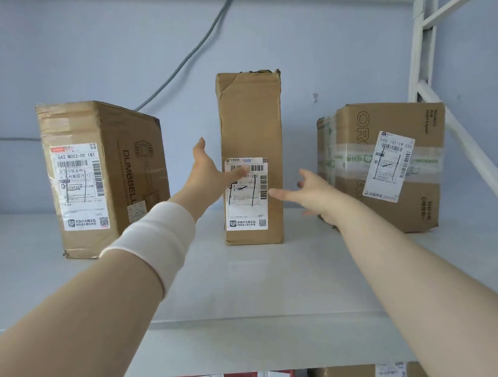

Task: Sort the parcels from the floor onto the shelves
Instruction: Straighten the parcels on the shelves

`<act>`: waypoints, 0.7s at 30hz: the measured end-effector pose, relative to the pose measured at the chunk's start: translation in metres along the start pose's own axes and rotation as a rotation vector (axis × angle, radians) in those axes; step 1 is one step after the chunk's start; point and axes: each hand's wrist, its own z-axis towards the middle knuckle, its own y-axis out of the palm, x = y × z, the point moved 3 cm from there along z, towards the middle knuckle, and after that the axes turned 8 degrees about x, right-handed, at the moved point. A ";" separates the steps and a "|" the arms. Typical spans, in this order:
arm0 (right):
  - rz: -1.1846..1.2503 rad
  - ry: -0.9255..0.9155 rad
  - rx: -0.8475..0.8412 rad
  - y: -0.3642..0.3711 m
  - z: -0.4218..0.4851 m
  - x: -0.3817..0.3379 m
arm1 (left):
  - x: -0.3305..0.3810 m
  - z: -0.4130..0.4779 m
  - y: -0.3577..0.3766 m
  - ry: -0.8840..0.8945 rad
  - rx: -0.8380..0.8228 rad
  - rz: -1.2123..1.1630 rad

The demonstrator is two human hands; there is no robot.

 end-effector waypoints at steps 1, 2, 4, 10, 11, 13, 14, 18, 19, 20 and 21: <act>-0.014 0.022 -0.044 0.006 0.001 0.003 | -0.010 0.003 0.003 -0.062 -0.029 0.004; -0.020 0.048 -0.077 0.013 0.003 0.007 | -0.018 0.005 0.006 -0.117 -0.056 0.011; -0.007 0.082 -0.124 0.023 0.007 0.011 | -0.031 0.011 0.010 -0.189 -0.106 0.034; 0.038 0.037 -0.239 0.039 0.022 0.009 | -0.047 0.026 0.017 -0.164 -0.348 0.027; 0.033 0.034 -0.256 0.040 0.024 0.008 | -0.047 0.028 0.019 -0.154 -0.351 0.010; 0.027 0.031 -0.276 0.040 0.029 0.006 | -0.047 0.033 0.023 -0.147 -0.342 -0.011; 0.027 0.031 -0.282 0.041 0.032 0.005 | -0.047 0.034 0.024 -0.142 -0.346 -0.012; 0.020 0.036 -0.283 0.043 0.043 0.007 | -0.049 0.045 0.029 -0.132 -0.380 -0.006; 0.019 0.036 -0.282 0.044 0.046 0.008 | -0.050 0.048 0.030 -0.126 -0.384 -0.005; 0.020 0.037 -0.281 0.044 0.048 0.009 | -0.052 0.050 0.032 -0.120 -0.387 -0.003; 0.022 0.039 -0.278 0.045 0.050 0.010 | -0.053 0.052 0.033 -0.118 -0.389 -0.003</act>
